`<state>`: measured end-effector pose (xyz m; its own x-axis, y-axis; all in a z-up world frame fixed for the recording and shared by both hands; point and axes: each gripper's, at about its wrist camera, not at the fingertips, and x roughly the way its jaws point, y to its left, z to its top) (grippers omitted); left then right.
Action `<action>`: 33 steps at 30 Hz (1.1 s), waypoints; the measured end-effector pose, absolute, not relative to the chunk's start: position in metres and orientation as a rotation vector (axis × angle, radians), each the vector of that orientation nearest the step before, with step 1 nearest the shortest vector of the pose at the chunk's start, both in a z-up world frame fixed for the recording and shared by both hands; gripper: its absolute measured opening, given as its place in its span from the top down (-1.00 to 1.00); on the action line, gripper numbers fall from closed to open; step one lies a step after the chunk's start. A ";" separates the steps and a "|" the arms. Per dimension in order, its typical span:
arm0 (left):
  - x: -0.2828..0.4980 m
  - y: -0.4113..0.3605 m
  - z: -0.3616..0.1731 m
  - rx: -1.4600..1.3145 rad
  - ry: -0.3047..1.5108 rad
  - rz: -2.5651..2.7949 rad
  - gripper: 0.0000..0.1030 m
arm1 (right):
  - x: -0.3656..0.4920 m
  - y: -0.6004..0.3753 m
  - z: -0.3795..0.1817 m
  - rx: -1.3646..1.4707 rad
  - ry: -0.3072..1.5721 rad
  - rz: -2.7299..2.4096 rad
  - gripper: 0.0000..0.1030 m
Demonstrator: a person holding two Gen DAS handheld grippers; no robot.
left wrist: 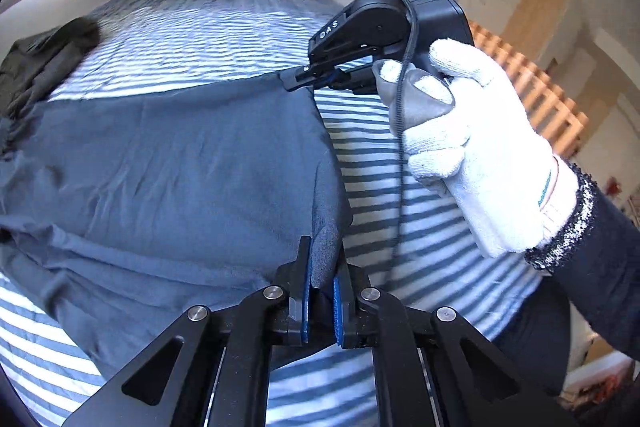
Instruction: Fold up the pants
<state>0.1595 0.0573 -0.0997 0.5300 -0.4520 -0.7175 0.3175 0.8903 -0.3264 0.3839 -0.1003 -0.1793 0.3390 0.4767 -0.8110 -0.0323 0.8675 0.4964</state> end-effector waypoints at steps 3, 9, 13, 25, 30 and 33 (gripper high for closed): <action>0.152 0.024 -0.089 -0.154 0.892 -0.531 0.85 | 0.364 -0.140 -0.163 0.424 1.163 0.299 0.94; 0.136 -0.064 -0.068 -0.147 0.865 -0.712 0.86 | 0.319 -0.239 -0.135 0.463 1.120 0.164 0.94; 0.127 -0.100 -0.056 -0.176 0.858 -0.820 0.86 | 0.293 -0.277 -0.117 0.430 1.094 0.080 0.95; 0.115 0.046 -0.035 -0.427 0.764 -0.701 0.87 | 0.304 -0.172 -0.064 0.352 1.035 0.150 0.95; 0.109 0.152 -0.052 -0.531 0.727 -0.546 0.87 | 0.336 -0.060 -0.061 0.230 1.062 0.223 0.95; 0.111 0.216 -0.074 -0.578 0.734 -0.471 0.87 | 0.353 0.000 -0.071 0.168 1.087 0.250 0.95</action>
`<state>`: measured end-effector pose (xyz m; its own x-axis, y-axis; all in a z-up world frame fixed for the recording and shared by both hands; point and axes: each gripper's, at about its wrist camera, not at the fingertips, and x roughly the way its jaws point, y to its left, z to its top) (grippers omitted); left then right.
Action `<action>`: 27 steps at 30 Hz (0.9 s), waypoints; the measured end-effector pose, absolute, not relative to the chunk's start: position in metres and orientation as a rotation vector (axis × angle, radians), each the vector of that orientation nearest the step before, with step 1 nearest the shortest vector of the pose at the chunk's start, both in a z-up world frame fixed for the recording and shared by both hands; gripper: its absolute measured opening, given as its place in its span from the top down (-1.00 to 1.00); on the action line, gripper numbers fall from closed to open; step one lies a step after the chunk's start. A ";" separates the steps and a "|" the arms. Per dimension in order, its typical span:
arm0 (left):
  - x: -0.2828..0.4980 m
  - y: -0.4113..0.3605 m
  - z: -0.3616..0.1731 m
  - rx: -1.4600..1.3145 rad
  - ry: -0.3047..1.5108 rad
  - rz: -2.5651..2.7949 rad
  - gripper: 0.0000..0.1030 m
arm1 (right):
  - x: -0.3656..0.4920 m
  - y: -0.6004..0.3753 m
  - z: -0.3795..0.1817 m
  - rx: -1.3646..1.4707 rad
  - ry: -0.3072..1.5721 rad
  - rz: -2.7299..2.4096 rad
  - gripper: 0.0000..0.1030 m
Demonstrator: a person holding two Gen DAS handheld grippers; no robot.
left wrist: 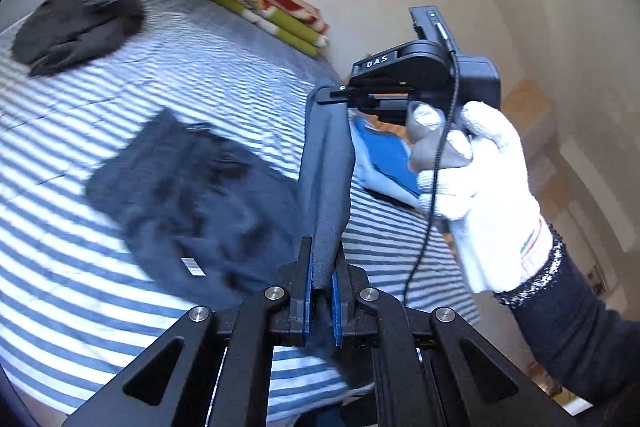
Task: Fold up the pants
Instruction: 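Lay the folded trousers down and open the left gripper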
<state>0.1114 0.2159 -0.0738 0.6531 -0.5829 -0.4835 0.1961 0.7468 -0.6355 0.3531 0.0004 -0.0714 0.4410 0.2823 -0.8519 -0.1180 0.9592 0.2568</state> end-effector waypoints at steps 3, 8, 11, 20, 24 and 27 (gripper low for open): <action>0.115 0.256 -0.095 -0.598 0.753 -0.411 0.87 | 0.369 0.061 -0.090 0.080 1.112 0.258 0.95; 0.124 0.310 -0.139 -0.685 0.795 -0.341 0.87 | 0.398 0.131 -0.130 -0.014 1.173 0.234 0.95; 0.126 0.332 -0.163 -0.704 0.823 -0.308 0.87 | 0.409 0.151 -0.149 -0.059 1.207 0.191 0.95; 0.125 0.332 -0.180 -0.708 0.853 -0.261 0.86 | 0.416 0.190 -0.177 -0.122 1.256 0.287 0.81; 0.119 0.339 -0.182 -0.712 0.878 -0.217 0.50 | 0.415 0.188 -0.162 -0.046 1.255 0.445 0.39; 0.109 0.353 -0.174 -0.712 0.838 -0.148 0.15 | 0.406 0.169 -0.134 0.007 1.192 0.491 0.37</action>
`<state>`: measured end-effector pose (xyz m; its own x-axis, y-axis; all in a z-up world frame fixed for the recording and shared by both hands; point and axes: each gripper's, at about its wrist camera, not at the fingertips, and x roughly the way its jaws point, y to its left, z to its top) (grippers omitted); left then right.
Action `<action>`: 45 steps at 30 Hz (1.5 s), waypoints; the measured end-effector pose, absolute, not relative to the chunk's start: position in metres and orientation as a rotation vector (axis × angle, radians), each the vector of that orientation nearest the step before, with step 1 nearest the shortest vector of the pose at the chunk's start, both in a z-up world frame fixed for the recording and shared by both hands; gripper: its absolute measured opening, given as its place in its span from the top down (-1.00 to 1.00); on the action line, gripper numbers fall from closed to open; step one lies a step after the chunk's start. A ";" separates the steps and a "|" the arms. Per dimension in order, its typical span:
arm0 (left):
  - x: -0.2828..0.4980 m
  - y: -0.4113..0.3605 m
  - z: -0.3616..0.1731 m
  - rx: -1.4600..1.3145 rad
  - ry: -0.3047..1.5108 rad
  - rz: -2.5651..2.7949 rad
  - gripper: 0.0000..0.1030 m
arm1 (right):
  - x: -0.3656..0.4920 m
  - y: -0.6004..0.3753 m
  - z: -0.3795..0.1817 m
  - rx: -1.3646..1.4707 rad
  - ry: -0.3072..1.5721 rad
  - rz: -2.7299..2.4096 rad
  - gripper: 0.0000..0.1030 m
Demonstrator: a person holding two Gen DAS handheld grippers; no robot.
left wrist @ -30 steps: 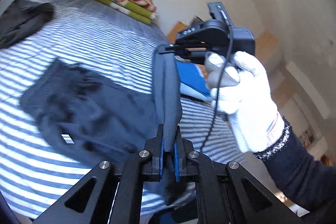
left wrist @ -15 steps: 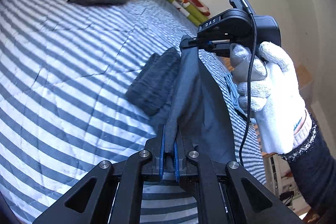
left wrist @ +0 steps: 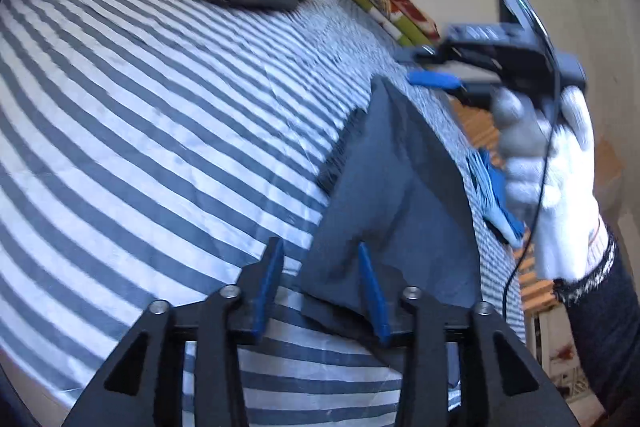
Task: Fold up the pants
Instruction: 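Lay the folded trousers down and open the left gripper, then press the folded trousers flat with both open grippers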
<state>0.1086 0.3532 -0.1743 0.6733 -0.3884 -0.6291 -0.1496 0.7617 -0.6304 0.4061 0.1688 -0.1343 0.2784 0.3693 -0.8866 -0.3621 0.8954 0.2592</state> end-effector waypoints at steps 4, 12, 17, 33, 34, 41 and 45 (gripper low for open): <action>0.105 0.364 -0.157 -0.721 0.772 -0.136 0.15 | 0.382 0.122 -0.101 0.061 1.108 0.538 0.36; 0.161 0.294 -0.121 -0.619 0.786 -0.282 0.16 | 0.284 0.022 -0.114 0.013 1.092 0.492 0.36; 0.211 0.259 -0.116 -0.528 0.841 -0.286 0.16 | 0.242 0.015 -0.155 0.009 1.111 0.497 0.36; 0.256 0.297 -0.147 -0.520 0.925 -0.080 0.00 | 0.219 -0.028 -0.181 -0.014 1.066 0.346 0.34; 0.253 0.301 -0.142 -0.509 0.936 -0.086 -0.08 | 0.224 -0.035 -0.179 0.017 1.048 0.316 0.29; 0.278 0.307 -0.122 -0.414 1.029 -0.145 -0.27 | 0.268 -0.075 -0.193 0.262 1.103 0.233 0.13; 0.304 0.301 -0.126 -0.452 1.093 -0.242 -0.40 | 0.285 -0.084 -0.209 0.376 1.150 0.252 -0.03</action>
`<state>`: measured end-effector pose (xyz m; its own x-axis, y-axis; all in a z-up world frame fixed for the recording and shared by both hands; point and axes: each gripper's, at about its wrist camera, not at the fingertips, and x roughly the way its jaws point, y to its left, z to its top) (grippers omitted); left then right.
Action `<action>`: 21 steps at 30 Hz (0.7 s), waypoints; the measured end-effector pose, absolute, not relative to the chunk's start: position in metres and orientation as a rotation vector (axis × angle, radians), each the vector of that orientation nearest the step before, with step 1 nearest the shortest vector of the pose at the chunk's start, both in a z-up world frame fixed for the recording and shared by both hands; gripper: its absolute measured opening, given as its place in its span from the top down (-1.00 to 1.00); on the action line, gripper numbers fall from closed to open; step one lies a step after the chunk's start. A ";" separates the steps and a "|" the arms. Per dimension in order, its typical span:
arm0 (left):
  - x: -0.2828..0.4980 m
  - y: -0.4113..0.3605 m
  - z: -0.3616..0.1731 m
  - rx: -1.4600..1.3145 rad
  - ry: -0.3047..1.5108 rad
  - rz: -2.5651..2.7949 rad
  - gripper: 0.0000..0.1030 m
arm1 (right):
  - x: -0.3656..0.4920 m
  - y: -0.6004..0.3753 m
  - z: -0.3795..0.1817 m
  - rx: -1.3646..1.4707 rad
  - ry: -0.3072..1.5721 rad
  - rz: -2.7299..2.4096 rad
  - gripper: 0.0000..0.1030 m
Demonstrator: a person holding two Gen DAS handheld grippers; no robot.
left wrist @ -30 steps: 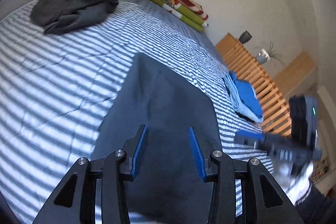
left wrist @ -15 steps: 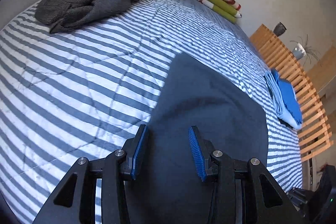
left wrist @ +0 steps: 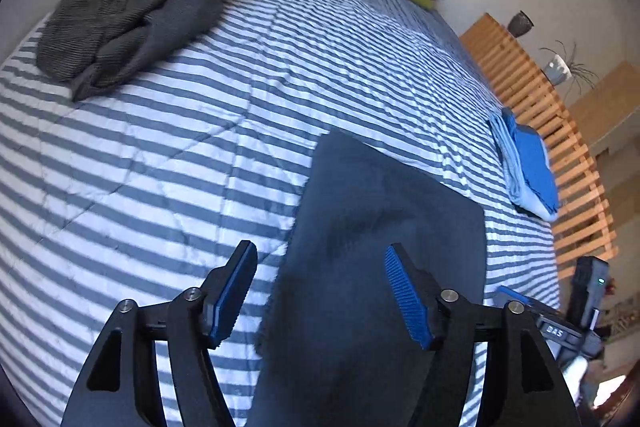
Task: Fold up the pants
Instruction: 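Press the folded trousers flat with both open grippers, then grasp the folded trousers edge with both grippers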
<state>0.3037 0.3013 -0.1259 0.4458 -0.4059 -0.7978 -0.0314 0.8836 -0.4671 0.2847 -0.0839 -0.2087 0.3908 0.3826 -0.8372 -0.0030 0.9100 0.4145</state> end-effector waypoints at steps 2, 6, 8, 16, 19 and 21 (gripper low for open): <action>0.315 0.297 -0.135 -0.467 1.135 -0.274 -0.45 | 0.288 -0.087 -0.214 0.448 1.166 0.280 -0.09; 0.328 0.287 -0.158 -0.422 1.227 -0.280 -0.46 | 0.291 -0.081 -0.223 0.522 1.192 0.345 -0.16; 0.331 0.285 -0.173 -0.419 1.264 -0.298 -0.50 | 0.295 -0.078 -0.228 0.532 1.203 0.370 -0.17; 0.337 0.276 -0.189 -0.409 1.246 -0.379 -0.73 | 0.310 -0.051 -0.235 0.454 1.227 0.459 -0.22; 0.334 0.262 -0.188 -0.336 1.230 -0.391 -0.65 | 0.315 -0.040 -0.234 0.409 1.223 0.457 -0.23; 0.333 0.257 -0.187 -0.317 1.216 -0.376 -0.63 | 0.317 -0.031 -0.233 0.368 1.215 0.456 -0.20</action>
<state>0.3327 0.2575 -0.1873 0.2998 -0.4436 -0.8446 0.1101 0.8955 -0.4313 0.3165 -0.0313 -0.2326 0.2776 0.5215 -0.8068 -0.1385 0.8528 0.5035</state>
